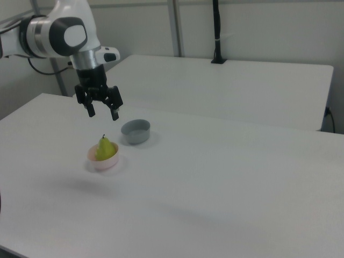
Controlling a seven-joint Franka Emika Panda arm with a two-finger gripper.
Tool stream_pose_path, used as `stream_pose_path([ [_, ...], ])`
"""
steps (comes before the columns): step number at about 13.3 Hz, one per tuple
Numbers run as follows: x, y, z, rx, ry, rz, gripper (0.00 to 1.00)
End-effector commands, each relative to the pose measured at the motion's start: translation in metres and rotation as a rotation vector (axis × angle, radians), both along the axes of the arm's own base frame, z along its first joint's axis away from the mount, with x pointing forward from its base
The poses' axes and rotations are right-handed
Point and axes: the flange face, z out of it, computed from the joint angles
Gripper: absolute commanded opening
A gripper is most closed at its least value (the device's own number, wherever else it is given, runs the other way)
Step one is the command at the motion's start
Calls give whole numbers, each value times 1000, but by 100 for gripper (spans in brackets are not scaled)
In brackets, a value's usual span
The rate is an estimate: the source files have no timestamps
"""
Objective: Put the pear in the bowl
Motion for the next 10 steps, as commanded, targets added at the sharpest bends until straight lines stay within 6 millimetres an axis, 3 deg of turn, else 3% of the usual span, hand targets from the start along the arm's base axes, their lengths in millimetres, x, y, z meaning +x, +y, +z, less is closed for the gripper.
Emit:
stream_pose_path([
  [1, -16, -36, 28, 7, 28, -23, 100],
  [5, -32, -62, 61, 14, -7, -72, 100],
  [10, -36, -72, 71, 6, -1, -91, 100],
])
